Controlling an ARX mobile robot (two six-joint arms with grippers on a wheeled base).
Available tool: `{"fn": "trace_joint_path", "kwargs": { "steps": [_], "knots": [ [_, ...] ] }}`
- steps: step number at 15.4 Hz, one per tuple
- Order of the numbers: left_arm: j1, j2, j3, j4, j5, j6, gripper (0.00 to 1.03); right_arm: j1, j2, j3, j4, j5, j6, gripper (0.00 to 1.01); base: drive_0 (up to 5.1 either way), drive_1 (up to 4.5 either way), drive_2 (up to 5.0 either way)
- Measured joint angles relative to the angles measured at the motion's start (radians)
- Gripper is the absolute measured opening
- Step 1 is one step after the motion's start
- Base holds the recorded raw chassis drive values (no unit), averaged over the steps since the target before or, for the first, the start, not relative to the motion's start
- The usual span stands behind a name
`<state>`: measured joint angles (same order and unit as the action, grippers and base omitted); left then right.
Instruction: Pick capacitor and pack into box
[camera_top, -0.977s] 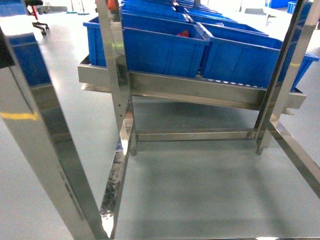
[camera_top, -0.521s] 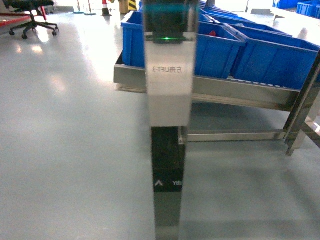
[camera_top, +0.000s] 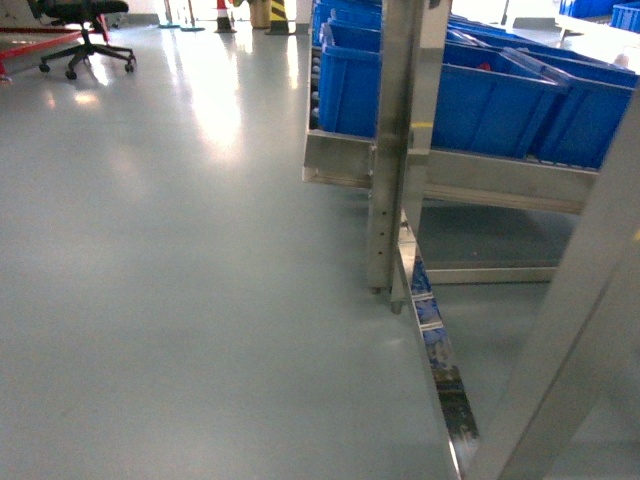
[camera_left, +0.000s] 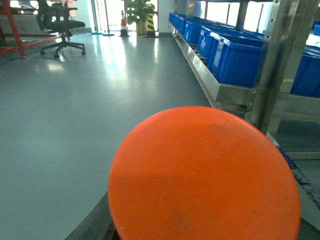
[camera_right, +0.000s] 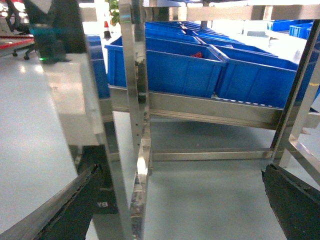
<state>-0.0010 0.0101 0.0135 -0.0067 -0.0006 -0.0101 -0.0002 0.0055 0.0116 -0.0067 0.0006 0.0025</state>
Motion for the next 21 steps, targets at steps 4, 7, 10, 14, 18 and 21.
{"fn": "trace_joint_path", "kwargs": {
  "steps": [4,7,10,14,18,21],
  "knots": [
    [0.000,0.000,0.000,0.001,0.000,0.000,0.44,0.000,0.000,0.000,0.002,0.000,0.000,0.98,-5.0,2.48,2.5],
    [0.000,0.000,0.000,0.000,0.000,0.000,0.44,0.000,0.000,0.000,0.000,0.000,0.000,0.98,-4.9,2.58,2.6],
    [0.000,0.000,0.000,0.000,0.001,0.000,0.44,0.000,0.000,0.000,0.002,0.000,0.000,0.98,-4.9,2.58,2.6],
    [0.000,0.000,0.000,-0.005,-0.002,0.000,0.44,0.000,0.000,0.000,0.000,0.000,0.000,0.98,-4.9,2.58,2.6],
    [0.000,0.000,0.000,0.003,0.000,0.000,0.44,0.000,0.000,0.000,0.003,0.000,0.000,0.98,-4.9,2.58,2.6],
    [0.000,0.000,0.000,0.000,0.000,0.000,0.44,0.000,0.000,0.000,0.002,0.000,0.000,0.98,-4.9,2.58,2.6]
  ]
}}
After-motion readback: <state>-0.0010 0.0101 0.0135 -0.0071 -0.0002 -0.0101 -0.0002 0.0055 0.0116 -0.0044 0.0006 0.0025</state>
